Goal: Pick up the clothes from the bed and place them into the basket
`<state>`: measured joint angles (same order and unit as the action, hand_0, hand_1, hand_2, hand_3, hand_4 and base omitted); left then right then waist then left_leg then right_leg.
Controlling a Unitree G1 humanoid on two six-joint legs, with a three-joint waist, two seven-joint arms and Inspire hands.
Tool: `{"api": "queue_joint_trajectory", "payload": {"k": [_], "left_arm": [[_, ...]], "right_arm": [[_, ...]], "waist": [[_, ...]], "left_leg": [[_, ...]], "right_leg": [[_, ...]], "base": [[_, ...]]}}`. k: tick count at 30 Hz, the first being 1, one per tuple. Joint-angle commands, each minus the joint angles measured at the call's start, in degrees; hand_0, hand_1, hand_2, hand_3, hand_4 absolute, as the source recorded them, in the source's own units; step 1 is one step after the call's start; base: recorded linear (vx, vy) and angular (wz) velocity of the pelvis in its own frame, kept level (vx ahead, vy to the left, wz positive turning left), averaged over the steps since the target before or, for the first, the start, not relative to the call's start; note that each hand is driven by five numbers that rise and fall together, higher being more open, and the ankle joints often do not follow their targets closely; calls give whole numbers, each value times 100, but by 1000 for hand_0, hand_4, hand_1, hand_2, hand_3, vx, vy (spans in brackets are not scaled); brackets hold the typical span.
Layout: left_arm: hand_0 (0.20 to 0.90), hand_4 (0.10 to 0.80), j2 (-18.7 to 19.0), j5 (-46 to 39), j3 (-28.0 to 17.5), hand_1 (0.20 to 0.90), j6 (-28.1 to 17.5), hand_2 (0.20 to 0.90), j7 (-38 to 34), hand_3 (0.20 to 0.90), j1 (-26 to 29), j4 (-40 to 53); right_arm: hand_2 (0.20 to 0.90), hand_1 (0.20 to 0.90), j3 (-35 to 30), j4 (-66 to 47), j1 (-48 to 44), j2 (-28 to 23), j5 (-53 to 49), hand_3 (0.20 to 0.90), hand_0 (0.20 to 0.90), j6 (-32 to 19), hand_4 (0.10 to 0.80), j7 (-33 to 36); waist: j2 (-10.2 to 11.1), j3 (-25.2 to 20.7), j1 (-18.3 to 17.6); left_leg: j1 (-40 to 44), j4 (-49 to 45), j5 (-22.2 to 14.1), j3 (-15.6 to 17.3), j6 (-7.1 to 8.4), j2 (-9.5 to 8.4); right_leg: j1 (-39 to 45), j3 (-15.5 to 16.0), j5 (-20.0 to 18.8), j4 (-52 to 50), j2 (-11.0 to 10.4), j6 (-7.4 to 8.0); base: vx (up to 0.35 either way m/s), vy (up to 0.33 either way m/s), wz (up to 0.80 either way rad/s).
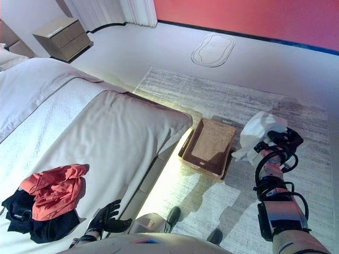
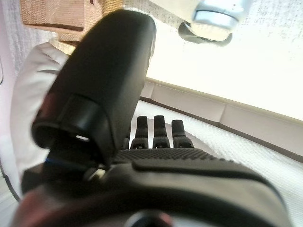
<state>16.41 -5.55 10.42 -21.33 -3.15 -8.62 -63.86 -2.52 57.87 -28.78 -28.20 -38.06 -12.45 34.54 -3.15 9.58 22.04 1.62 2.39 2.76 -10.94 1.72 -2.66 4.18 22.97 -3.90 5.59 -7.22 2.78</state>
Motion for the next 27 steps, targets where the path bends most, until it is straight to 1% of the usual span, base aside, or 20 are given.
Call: {"api": "queue_joint_trajectory", "payload": {"k": [1, 2, 3, 8, 11, 15, 16, 17, 19, 20, 21, 22, 27], "left_arm": [[900, 800, 460, -150, 302, 900, -313, 900, 67, 900, 106, -53], [900, 800, 492, -249, 338, 900, -318, 900, 115, 900, 139, 1], [900, 800, 490, -260, 339, 900, -318, 900, 121, 900, 146, 4], [900, 800, 534, -319, 285, 900, -419, 900, 196, 900, 72, 45], [900, 800, 543, -367, 279, 900, -448, 900, 210, 900, 51, 45], [900, 800, 558, -387, 205, 900, -490, 900, 262, 900, -4, 47], [900, 800, 550, -401, 199, 900, -487, 900, 258, 900, -7, 43], [900, 800, 561, -399, 195, 900, -497, 900, 271, 900, -14, 46], [900, 800, 562, -366, 175, 900, -537, 900, 316, 900, -34, 36], [900, 800, 558, -366, 161, 900, -535, 900, 359, 900, -46, 59], [900, 800, 568, -363, 165, 900, -535, 900, 379, 900, -50, 81], [900, 800, 569, -382, 168, 900, -523, 900, 383, 900, -61, 100], [900, 800, 571, -410, 178, 900, -501, 900, 368, 900, -91, 129]], "right_arm": [[300, 300, 247, -376, -744, -990, 288, 200, 300, -320, 100, -388], [300, 300, 271, -231, -959, -1152, 253, 200, 300, -322, 100, -519], [300, 300, 278, -208, -988, -1171, 241, 200, 300, -329, 100, -540], [300, 300, 428, -43, -1402, -1489, 97, 200, 300, -200, 100, -1105], [300, 300, 491, -17, -1558, -1567, 12, 200, 300, -153, 100, -1361], [300, 300, 576, 17, -1765, -1563, -154, 200, 300, -160, 100, -1883], [300, 300, 592, 9, -1779, -1558, -178, 200, 300, -164, 100, -1932], [300, 300, 602, -7, -1802, -1548, -203, 200, 300, -134, 100, -1983], [300, 300, 628, -10, -1869, -1517, -209, 200, 300, -104, 100, -2049], [300, 300, 661, -35, -1925, -1506, -208, 200, 300, -45, 100, -2125], [300, 300, 675, -31, -1955, -1492, -209, 200, 300, -33, 100, -2106], [300, 300, 697, -20, -1984, -1475, -194, 200, 300, -32, 100, -2113], [300, 300, 717, 89, -2070, -1458, -173, 200, 300, -48, 100, -2094]], "waist": [[44, -323, 290], [11, -257, 334], [7, -252, 336], [-66, -79, 456], [-97, -44, 493], [-148, -30, 555], [-112, -49, 534], [-158, -19, 575], [-172, -15, 607], [-136, -33, 607], [-182, -4, 644], [-147, -21, 632], [-158, 15, 676]], "left_leg": [[-506, 143, 111, -243, 219, 15], [-612, 135, 137, -283, 221, -4], [-627, 133, 141, -287, 222, -6], [-828, 123, 196, -382, 235, -56], [-886, 111, 203, -422, 235, -77], [-918, 90, 205, -466, 239, -110], [-853, 142, 83, -474, 272, -72], [-917, 77, 193, -470, 246, -114], [-925, 52, 185, -493, 247, -127], [-879, 86, 67, -511, 274, -104], [-941, 26, 176, -509, 243, -148], [-882, 73, 48, -516, 274, -113], [-881, 64, 57, -529, 263, -129]], "right_leg": [[381, 409, 504, -278, -103, 211], [284, 445, 514, -319, -121, 205], [268, 449, 516, -326, -125, 205], [137, 557, 523, -370, -198, 216], [93, 598, 545, -409, -232, 214], [89, 675, 577, -466, -303, 219], [144, 578, 727, -445, -263, 225], [95, 682, 596, -488, -319, 216], [107, 708, 608, -517, -353, 227], [169, 624, 753, -497, -329, 243], [118, 725, 626, -538, -377, 229], [168, 631, 787, -527, -343, 234], [193, 655, 794, -562, -369, 256]], "base": [[-25, 38, 12], [-33, 35, 11], [-67, 36, 11], [-8, 46, 11], [13, 70, 15], [64, 70, 11], [36, 50, 14], [48, 47, 18], [55, 67, 20], [39, 64, 20], [119, -11, 15], [26, 40, 10], [37, 15, 4]]}}
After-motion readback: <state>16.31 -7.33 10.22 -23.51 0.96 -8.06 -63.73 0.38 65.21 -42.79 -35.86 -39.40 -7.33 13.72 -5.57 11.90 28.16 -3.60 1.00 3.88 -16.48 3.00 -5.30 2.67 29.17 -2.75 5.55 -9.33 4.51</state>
